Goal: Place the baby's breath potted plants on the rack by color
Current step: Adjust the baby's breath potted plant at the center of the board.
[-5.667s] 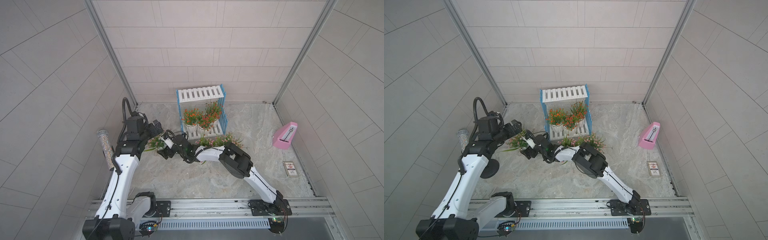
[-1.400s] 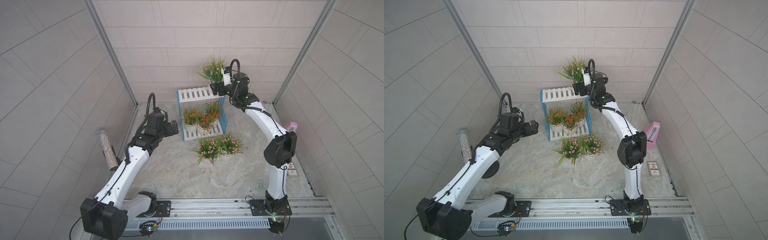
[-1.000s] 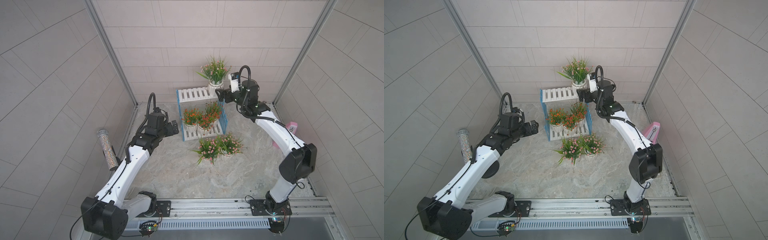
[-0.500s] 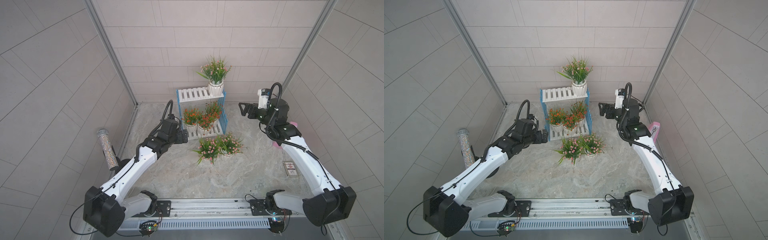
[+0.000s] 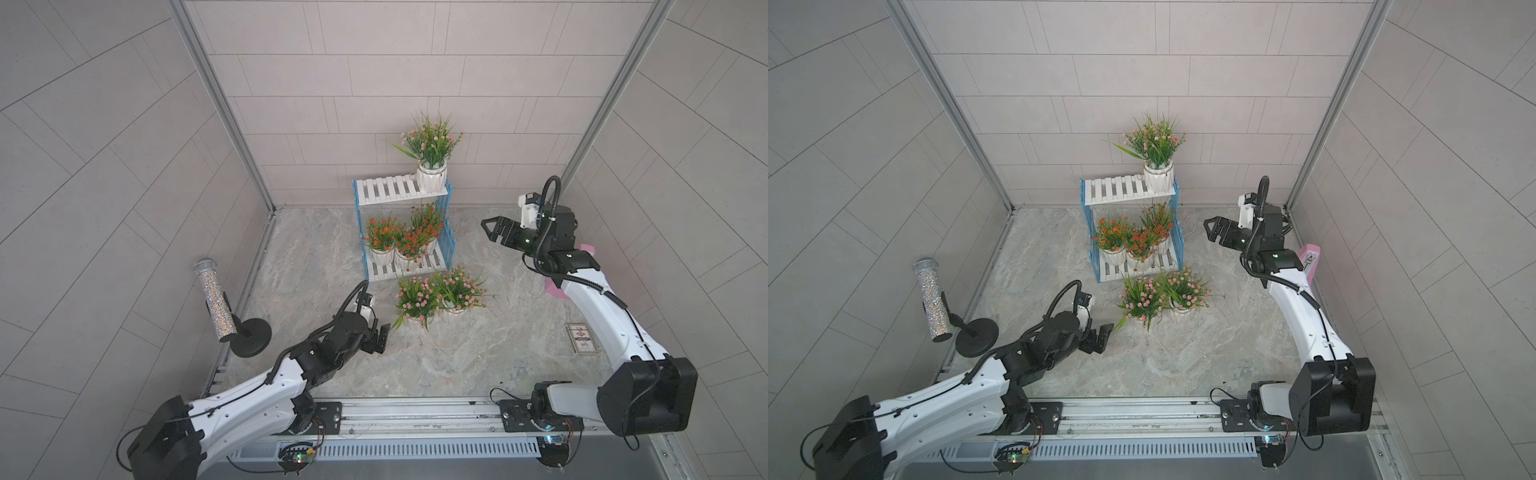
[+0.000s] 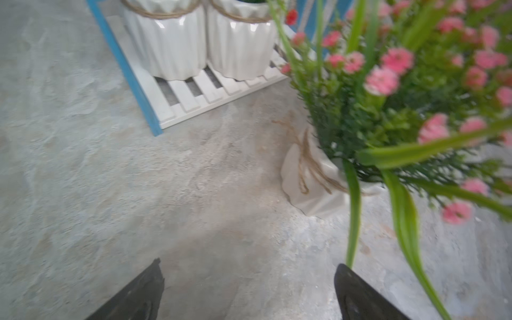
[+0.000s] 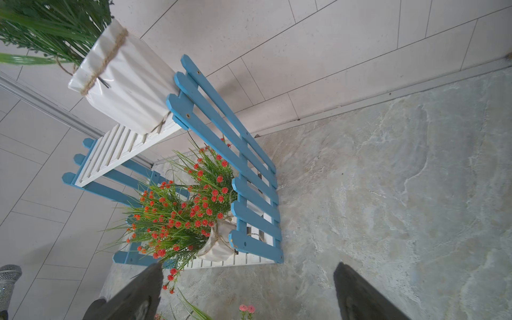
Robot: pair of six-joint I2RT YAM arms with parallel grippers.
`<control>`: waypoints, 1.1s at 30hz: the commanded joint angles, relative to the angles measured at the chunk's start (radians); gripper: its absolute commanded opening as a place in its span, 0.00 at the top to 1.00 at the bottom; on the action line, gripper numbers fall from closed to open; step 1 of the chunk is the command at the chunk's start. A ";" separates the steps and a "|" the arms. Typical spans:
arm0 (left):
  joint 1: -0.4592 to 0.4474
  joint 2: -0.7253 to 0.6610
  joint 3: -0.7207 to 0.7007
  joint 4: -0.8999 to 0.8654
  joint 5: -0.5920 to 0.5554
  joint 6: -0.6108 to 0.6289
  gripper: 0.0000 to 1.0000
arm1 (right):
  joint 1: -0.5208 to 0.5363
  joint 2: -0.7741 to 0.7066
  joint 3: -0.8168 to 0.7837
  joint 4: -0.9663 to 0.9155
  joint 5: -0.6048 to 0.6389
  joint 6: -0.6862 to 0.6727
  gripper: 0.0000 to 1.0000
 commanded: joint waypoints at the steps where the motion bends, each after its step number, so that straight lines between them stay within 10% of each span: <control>1: -0.015 0.032 -0.038 0.288 0.042 0.114 0.00 | -0.005 0.004 -0.013 0.053 -0.038 0.026 0.01; 33: -0.087 0.512 -0.002 0.830 0.211 0.146 0.00 | -0.006 -0.035 -0.071 0.114 -0.092 -0.002 0.01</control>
